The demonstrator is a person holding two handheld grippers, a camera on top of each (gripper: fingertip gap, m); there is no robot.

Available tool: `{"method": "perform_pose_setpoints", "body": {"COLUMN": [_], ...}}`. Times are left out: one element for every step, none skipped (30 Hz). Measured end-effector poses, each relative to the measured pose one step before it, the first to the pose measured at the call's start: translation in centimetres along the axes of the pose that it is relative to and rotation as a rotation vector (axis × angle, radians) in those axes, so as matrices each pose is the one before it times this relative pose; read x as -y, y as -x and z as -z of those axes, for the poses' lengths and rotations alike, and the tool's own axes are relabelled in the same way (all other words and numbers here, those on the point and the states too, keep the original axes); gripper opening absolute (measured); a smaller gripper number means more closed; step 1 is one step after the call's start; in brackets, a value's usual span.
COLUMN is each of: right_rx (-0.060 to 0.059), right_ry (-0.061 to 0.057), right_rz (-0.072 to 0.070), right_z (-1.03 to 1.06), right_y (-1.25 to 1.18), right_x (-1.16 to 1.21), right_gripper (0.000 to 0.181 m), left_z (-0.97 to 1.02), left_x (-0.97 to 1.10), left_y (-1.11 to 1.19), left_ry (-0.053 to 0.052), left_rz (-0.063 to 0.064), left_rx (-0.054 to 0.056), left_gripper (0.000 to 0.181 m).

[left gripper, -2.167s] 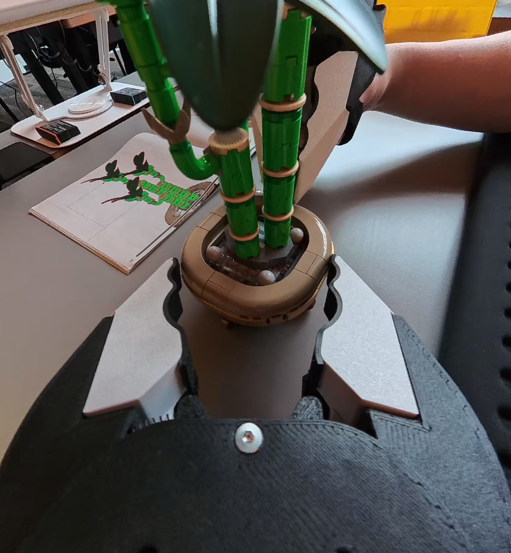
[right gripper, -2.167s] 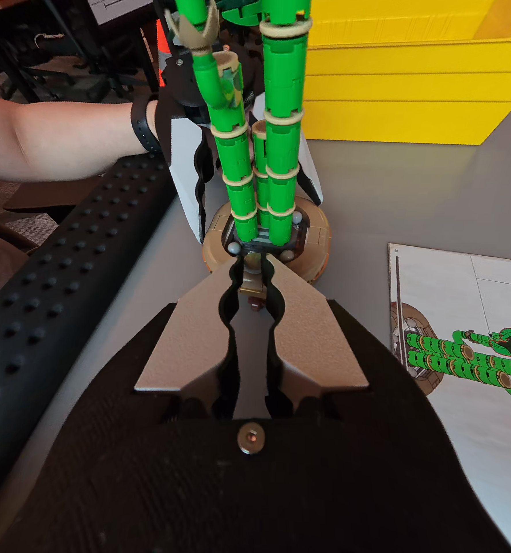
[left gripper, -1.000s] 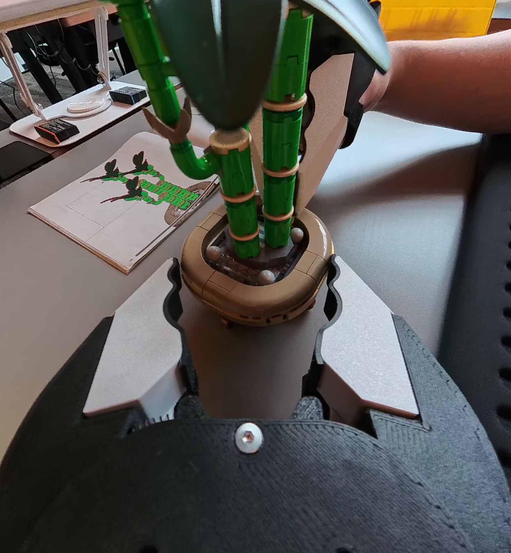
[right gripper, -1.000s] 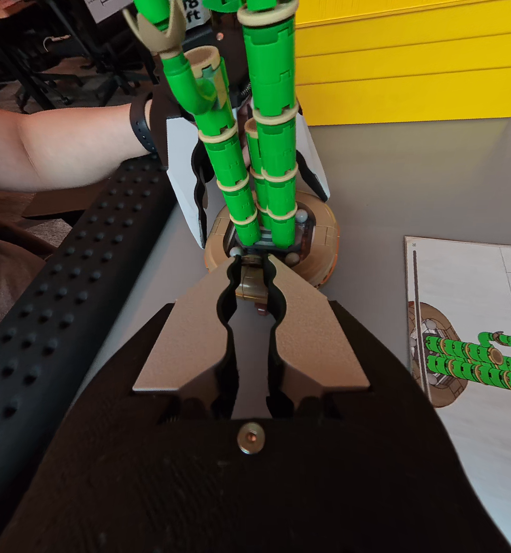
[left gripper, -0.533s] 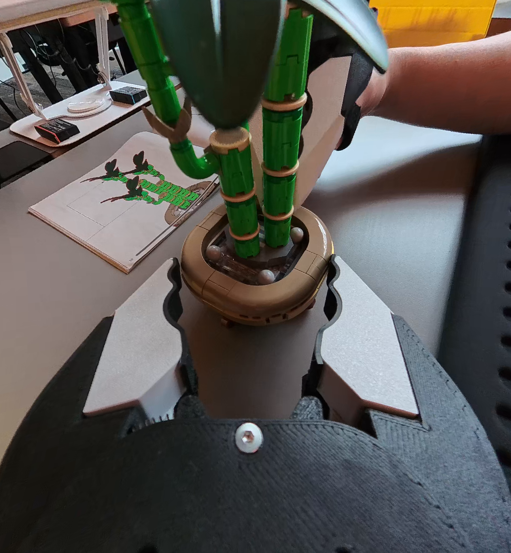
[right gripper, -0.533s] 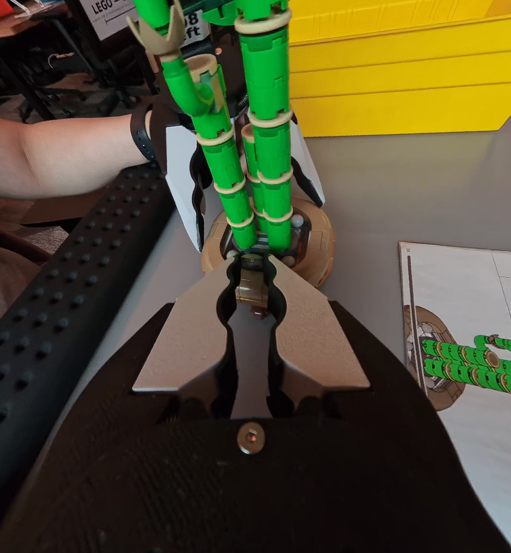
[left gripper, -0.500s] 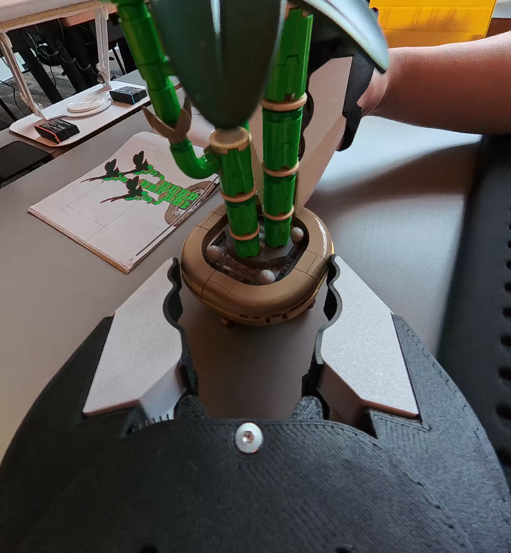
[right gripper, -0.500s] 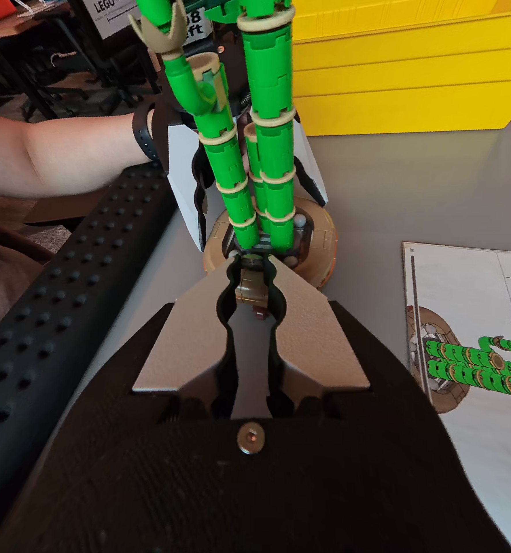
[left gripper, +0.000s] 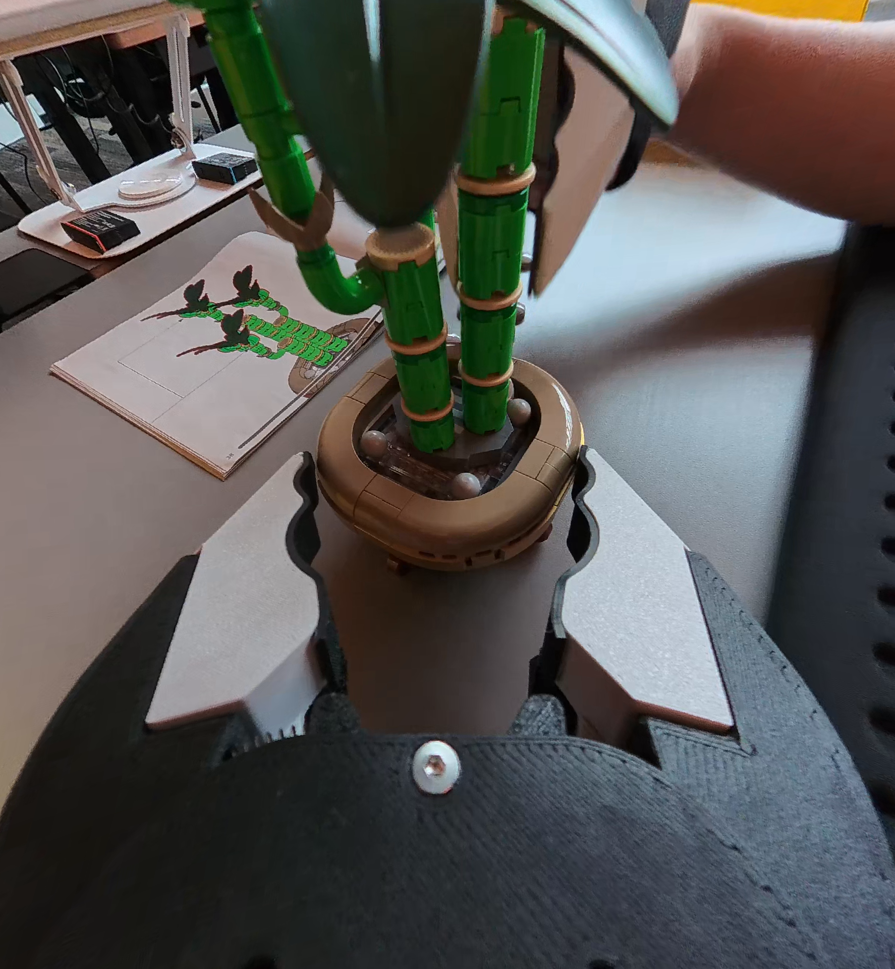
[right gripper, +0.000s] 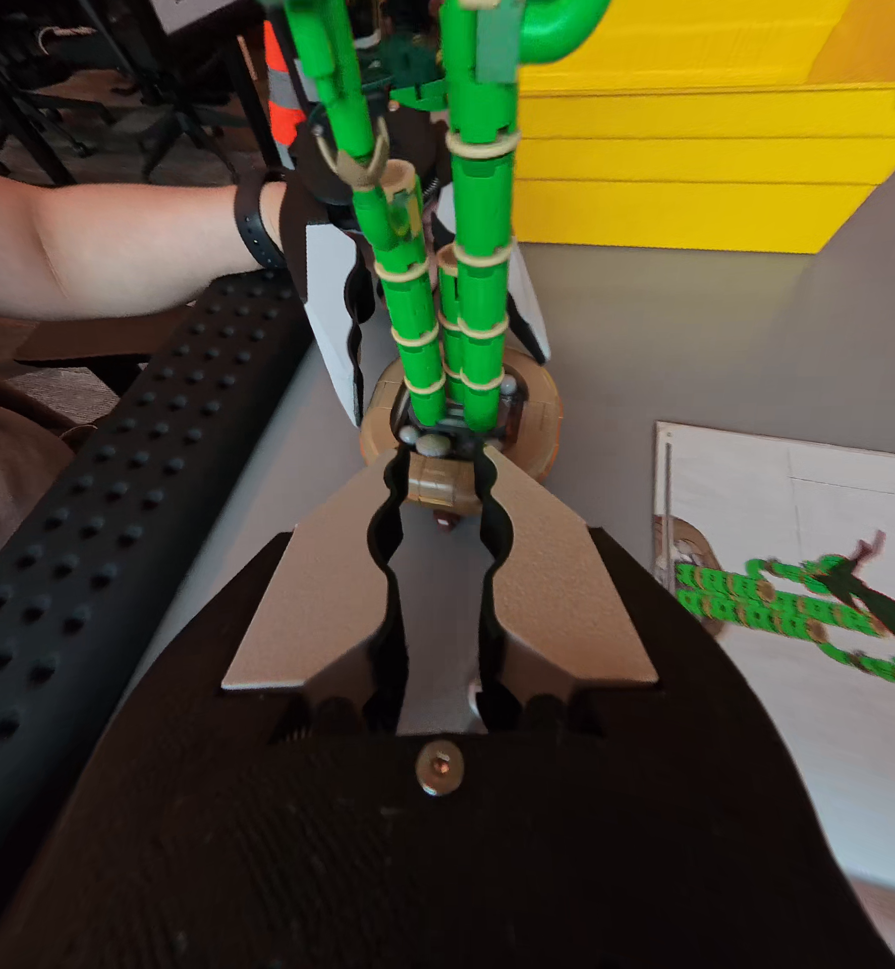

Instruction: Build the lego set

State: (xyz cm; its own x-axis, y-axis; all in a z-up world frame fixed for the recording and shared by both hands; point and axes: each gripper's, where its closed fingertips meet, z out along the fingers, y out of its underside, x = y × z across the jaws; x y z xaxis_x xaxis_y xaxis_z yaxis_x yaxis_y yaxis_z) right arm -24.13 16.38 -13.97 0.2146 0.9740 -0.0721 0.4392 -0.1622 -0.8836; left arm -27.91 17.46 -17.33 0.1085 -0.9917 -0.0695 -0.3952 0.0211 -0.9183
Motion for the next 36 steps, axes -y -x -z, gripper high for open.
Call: {"method": "perform_pose_setpoints", "body": {"right_rx": [-0.0306,-0.0504,-0.0383,-0.0104,0.0094,0.0239,0.0194,0.0170,0.0074,0.0001,0.0050,-0.0024,-0.0063,0.0006,-0.0008,-0.0039,-0.0005,-0.0026,0.0008,0.0013,0.0008,-0.0039,-0.0031,-0.0028,-0.0127,-0.0203,-0.0142,-0.0059,0.0117,0.0318,0.0127,-0.0024,0.0210,0.0277,0.0012,-0.0122], "right_ry": [0.0258,0.0584,0.0696,0.0610,0.0541,0.0369,0.0147,0.0067,0.0109,0.0026,-0.0050,0.0013,0.0107,0.0145,0.0091,0.0032,0.0051,-0.0031,-0.0145,0.0051,-0.0097,-0.0058,-0.0130,-0.0209,-0.0252,-0.0304,-0.0404,-0.0536,-0.0617,-0.0378,-0.0080,0.0114,0.0127,0.0132,0.0181,0.0118], "right_rz": [0.0001,0.0019,0.0014,-0.0132,-0.0240,-0.0213,-0.0128,-0.0027,0.0007,0.0036,0.0033,0.0040,0.0043,0.0038,0.0046,0.0044,-0.0004,-0.0039,-0.0003,0.0011,-0.0018,-0.0013,0.0006,-0.0007,0.0009,0.0046,0.0051,0.0021,0.0028,0.0086,0.0022,-0.0044,-0.0123,-0.0214,-0.0188,-0.0071], "right_z": [1.092,1.130,1.045,0.821,0.564,0.321,0.117,0.000,-0.035,-0.083,-0.143,-0.221,-0.263,-0.287,-0.273,-0.253,-0.229,-0.169,-0.028,-0.039,0.064,0.134,0.251,0.354,0.452,0.414,0.244,-0.095,-0.506,-0.843,-0.995,-0.940,-0.868,-0.798,-0.713,-0.583], "right_y": [-0.577,-0.926,-0.786,-0.370,-0.079,0.190,0.197,0.229,0.116,0.015,0.085,-0.075,-0.144,-0.038,-0.040,-0.092,-0.075,-0.112,-0.068,-0.048,-0.047,-0.120,-0.066,-0.016,-0.075,-0.079,0.102,0.305,0.643,0.937,0.505,0.114,0.351,0.373,-0.096,-0.257], "right_x": [-0.387,-1.146,-1.608,-1.721,-1.725,-1.443,-0.995,-0.749,-0.650,-0.362,-0.130,-0.167,-0.253,-0.278,-0.201,-0.124,-0.155,-0.019,0.176,-0.131,0.102,0.062,0.226,0.523,0.909,1.372,1.845,2.161,2.166,1.483,0.719,0.135,-0.117,-0.244,-0.363,-0.274], "right_gripper": [0.024,0.024,0.024,0.024,0.023,0.023,0.023,0.023,0.023,0.023,0.022,0.022,0.023,0.023,0.023,0.023,0.023,0.021,0.020,0.015,0.014,0.014,0.014,0.014,0.014,0.014,0.014,0.014,0.014,0.014,0.014,0.014,0.014,0.014,0.014,0.014], "left_z": [0.008,0.019,0.030,0.018,0.009,0.002,-0.011,-0.009,0.000,-0.003,0.009,0.010,0.008,0.010,0.000,-0.008,-0.002,0.001,0.001,0.009,-0.001,-0.008,0.000,0.003,0.001,-0.016,-0.007,-0.016,-0.020,0.000,0.003,0.007,0.016,0.020,0.009,0.001], "left_x": [0.003,-0.001,0.012,0.008,0.005,-0.002,-0.015,-0.008,-0.010,-0.001,0.001,0.003,0.001,-0.005,-0.006,0.000,0.000,0.002,0.002,0.000,0.001,0.002,0.000,0.011,-0.003,-0.002,-0.011,-0.011,-0.020,-0.013,0.009,0.008,0.013,0.023,0.007,-0.003], "left_y": [-0.008,0.000,-0.002,-0.015,-0.007,-0.008,-0.004,0.006,0.014,0.015,0.001,0.002,0.009,0.002,0.013,0.003,0.011,-0.001,0.001,-0.001,0.002,-0.004,0.000,0.001,-0.007,0.000,0.008,0.008,0.010,0.021,0.009,0.006,0.001,0.003,-0.006,-0.001], "left_ry": [-0.0005,-0.0004,-0.0010,-0.0010,-0.0006,0.0002,0.0006,0.0008,0.0007,0.0000,-0.0003,-0.0004,-0.0003,0.0001,0.0004,0.0003,0.0000,-0.0001,-0.0001,-0.0002,-0.0001,0.0001,0.0000,-0.0001,0.0002,0.0007,0.0010,0.0012,0.0013,0.0009,0.0000,-0.0009,-0.0014,-0.0014,-0.0007,0.0002], "left_rz": [-0.0011,-0.0016,-0.0019,-0.0021,-0.0018,-0.0005,0.0010,0.0019,0.0022,0.0010,-0.0010,-0.0016,-0.0006,0.0004,0.0009,0.0007,0.0001,-0.0004,-0.0006,-0.0004,0.0000,0.0001,-0.0001,-0.0002,-0.0001,0.0009,0.0019,0.0024,0.0026,0.0024,0.0007,-0.0016,-0.0031,-0.0031,-0.0017,0.0001], "left_rx": [0.0002,0.0012,0.0015,0.0013,0.0007,-0.0001,-0.0010,-0.0014,-0.0007,0.0001,0.0009,0.0014,0.0010,0.0003,-0.0001,-0.0001,0.0002,0.0004,0.0005,0.0004,0.0001,-0.0002,-0.0001,-0.0001,-0.0005,-0.0008,-0.0012,-0.0016,-0.0013,-0.0008,0.0003,0.0017,0.0026,0.0027,0.0015,0.0000], "left_gripper": [0.097,0.097,0.097,0.097,0.097,0.097,0.097,0.097,0.098,0.098,0.098,0.098,0.098,0.098,0.098,0.098,0.098,0.098,0.098,0.098,0.098,0.098,0.098,0.098,0.098,0.098,0.097,0.097,0.098,0.098,0.098,0.098,0.098,0.097,0.097,0.098]}}
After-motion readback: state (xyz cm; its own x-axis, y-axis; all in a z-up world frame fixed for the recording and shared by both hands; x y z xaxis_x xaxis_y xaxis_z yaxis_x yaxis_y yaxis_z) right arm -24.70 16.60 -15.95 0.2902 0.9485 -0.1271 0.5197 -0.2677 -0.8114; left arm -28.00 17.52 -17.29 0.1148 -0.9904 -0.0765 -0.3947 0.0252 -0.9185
